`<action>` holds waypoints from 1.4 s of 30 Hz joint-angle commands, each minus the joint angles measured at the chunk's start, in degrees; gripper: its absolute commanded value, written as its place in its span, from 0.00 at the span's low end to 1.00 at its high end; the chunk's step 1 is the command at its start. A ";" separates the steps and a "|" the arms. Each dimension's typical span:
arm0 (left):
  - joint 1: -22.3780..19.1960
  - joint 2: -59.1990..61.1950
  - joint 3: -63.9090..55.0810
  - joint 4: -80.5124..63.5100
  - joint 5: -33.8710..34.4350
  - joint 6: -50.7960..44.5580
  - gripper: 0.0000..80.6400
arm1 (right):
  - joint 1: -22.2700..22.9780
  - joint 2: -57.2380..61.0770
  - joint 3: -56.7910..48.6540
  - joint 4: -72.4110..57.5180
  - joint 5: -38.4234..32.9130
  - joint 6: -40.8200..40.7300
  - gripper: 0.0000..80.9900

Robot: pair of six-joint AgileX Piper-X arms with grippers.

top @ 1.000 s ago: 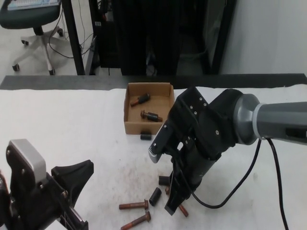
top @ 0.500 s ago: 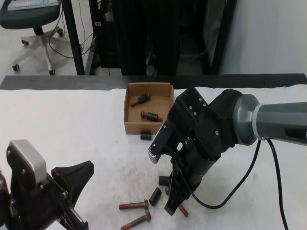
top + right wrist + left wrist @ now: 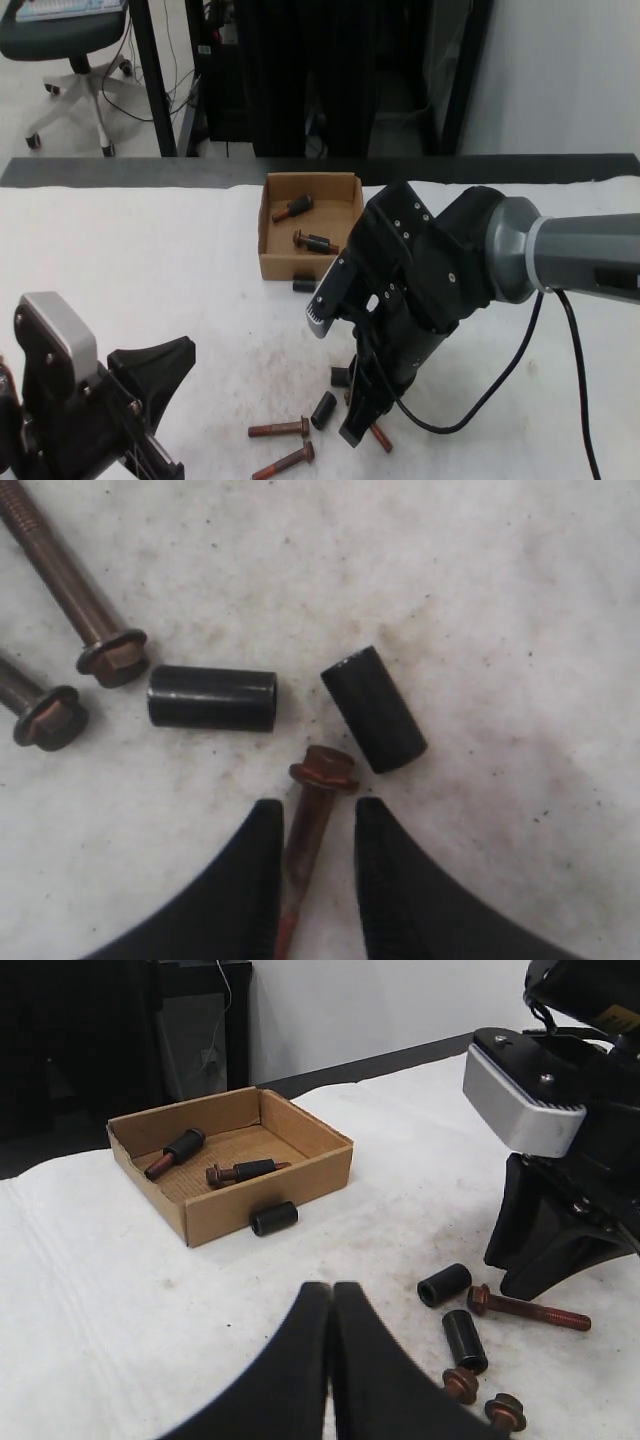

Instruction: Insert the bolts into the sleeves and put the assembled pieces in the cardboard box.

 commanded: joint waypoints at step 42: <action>-0.19 0.06 0.04 0.66 -0.41 -0.39 0.00 | -0.04 8.53 -3.27 1.60 2.88 -0.47 0.01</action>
